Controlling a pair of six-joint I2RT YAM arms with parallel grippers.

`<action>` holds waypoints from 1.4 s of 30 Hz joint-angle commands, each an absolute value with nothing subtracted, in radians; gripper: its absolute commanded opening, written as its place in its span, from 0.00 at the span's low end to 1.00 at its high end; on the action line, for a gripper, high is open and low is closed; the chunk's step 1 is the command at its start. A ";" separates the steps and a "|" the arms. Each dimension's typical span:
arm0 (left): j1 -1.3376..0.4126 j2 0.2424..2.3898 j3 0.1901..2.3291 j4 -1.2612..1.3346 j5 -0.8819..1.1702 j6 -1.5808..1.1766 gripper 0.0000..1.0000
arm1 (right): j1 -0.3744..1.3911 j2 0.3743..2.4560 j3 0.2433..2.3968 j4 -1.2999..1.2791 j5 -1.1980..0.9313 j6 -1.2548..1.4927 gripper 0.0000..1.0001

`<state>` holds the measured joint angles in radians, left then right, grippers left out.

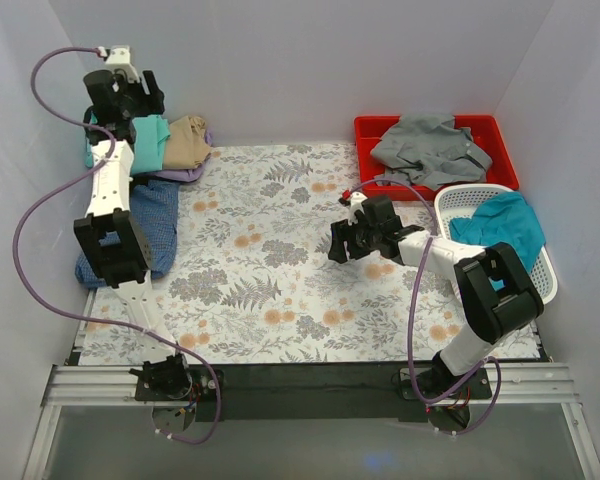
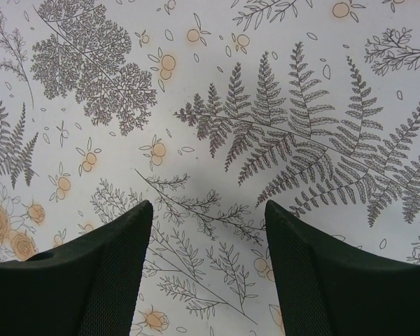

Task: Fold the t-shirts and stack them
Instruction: Reset both grippers

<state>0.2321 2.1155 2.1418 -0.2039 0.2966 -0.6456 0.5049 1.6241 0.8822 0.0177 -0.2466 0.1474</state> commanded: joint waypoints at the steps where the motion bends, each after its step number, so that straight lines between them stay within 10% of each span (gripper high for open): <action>1: 0.140 2.123 2.079 -0.222 0.237 -0.563 0.65 | 0.502 1.586 0.864 0.055 -0.259 0.150 0.71; 15: 0.115 2.272 2.000 -0.120 -0.096 -0.462 0.74 | 0.502 1.627 0.854 0.083 -0.282 0.163 0.71; 42: 0.103 2.072 1.902 -0.207 -0.097 -0.572 0.86 | 0.502 1.618 0.867 0.086 -0.282 0.156 0.71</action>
